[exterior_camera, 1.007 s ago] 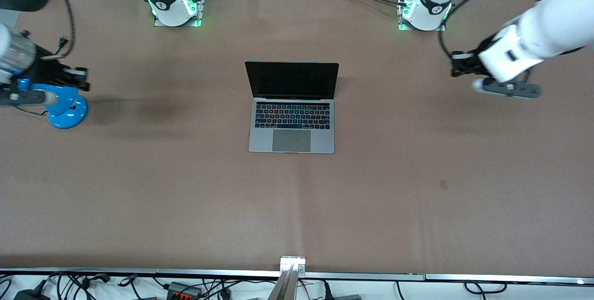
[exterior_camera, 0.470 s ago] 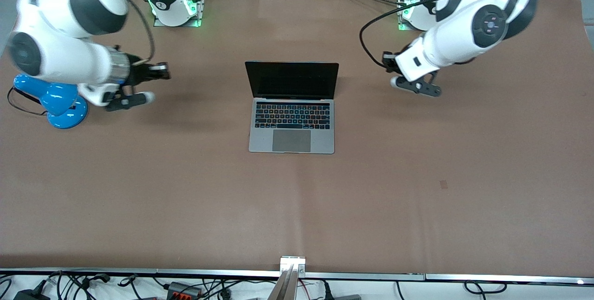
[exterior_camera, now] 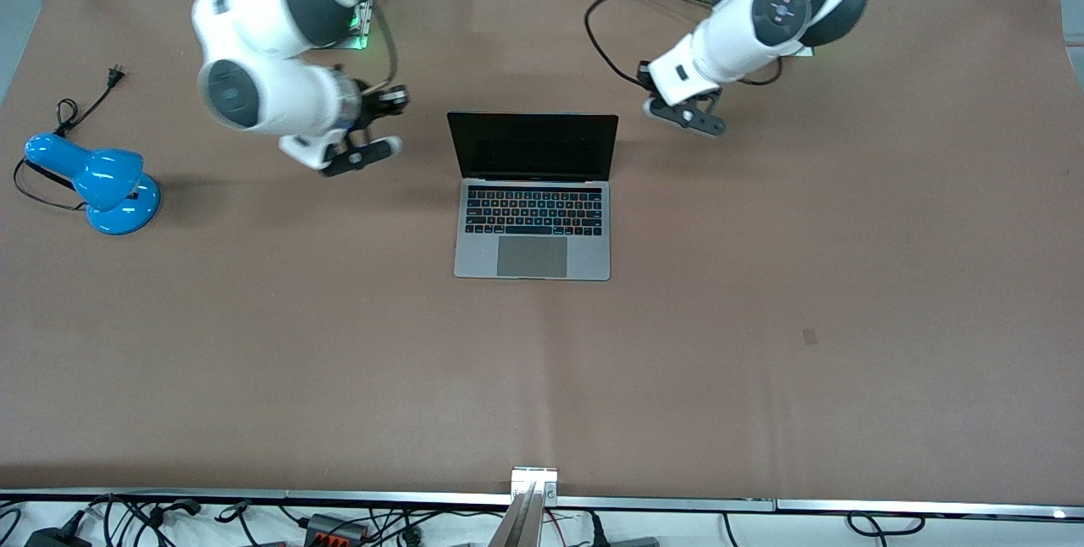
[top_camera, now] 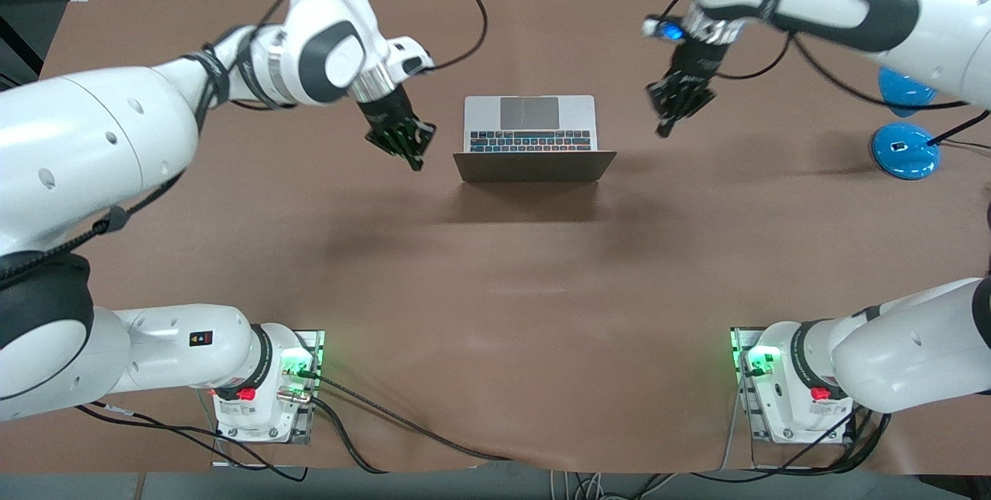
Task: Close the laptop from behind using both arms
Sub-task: 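Move both grippers toward the laptop screen's back edge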
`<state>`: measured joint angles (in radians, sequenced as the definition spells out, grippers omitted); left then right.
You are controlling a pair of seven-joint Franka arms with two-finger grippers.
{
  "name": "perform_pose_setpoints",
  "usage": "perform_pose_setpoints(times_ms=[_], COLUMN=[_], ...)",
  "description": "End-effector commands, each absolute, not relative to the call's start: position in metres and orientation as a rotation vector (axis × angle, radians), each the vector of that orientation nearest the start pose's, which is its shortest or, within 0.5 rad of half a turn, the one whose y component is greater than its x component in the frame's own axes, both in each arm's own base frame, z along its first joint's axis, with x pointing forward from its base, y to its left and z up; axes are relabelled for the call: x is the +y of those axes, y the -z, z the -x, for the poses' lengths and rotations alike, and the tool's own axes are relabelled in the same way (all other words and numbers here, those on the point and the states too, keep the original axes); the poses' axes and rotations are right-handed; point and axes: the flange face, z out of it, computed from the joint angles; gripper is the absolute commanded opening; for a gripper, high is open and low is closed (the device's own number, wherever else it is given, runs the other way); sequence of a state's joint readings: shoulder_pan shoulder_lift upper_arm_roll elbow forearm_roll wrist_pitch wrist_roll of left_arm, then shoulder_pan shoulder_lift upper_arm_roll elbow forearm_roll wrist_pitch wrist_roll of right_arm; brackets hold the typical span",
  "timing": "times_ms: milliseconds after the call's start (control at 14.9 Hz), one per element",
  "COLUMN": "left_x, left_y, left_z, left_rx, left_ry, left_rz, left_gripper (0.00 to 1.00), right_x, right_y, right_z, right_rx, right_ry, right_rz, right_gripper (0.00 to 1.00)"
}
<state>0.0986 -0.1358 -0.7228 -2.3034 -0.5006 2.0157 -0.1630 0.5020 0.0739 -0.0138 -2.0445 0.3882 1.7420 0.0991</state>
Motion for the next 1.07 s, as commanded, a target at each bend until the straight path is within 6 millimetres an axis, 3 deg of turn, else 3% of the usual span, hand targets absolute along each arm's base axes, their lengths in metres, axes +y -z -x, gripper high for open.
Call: perform_pose_setpoints(times_ms=[0, 67, 268, 537, 805, 1007], left_x=[-0.337, -0.352, -0.358, -0.360, -0.366, -0.366], left_y=[-0.373, -0.367, -0.359, -0.340, -0.317, -0.315], left_z=[-0.346, -0.337, -0.333, -0.341, -0.354, -0.366], left_rx=[0.243, 0.252, 0.260, 0.230, 0.194, 0.185], left_ry=[-0.400, -0.393, -0.423, -0.413, -0.394, -0.364], left_rz=[3.344, 3.346, 3.346, 3.389, 3.455, 3.486], left_gripper=[0.00, 0.00, 0.00, 0.00, 0.00, 0.00], right_x=[0.310, 0.319, 0.343, 0.359, 0.360, 0.347], right_y=[-0.375, -0.370, -0.353, -0.345, -0.345, -0.349], right_z=[-0.417, -0.410, -0.396, -0.406, -0.420, -0.437], right_rx=[-0.302, -0.307, -0.291, -0.208, -0.163, -0.111], right_ry=[-0.649, -0.645, -0.618, -0.515, -0.440, -0.370], right_rz=[2.839, 2.847, 2.876, 2.894, 2.890, 2.882], right_gripper=[0.00, 0.00, 0.00, 0.00, 0.00, 0.00])
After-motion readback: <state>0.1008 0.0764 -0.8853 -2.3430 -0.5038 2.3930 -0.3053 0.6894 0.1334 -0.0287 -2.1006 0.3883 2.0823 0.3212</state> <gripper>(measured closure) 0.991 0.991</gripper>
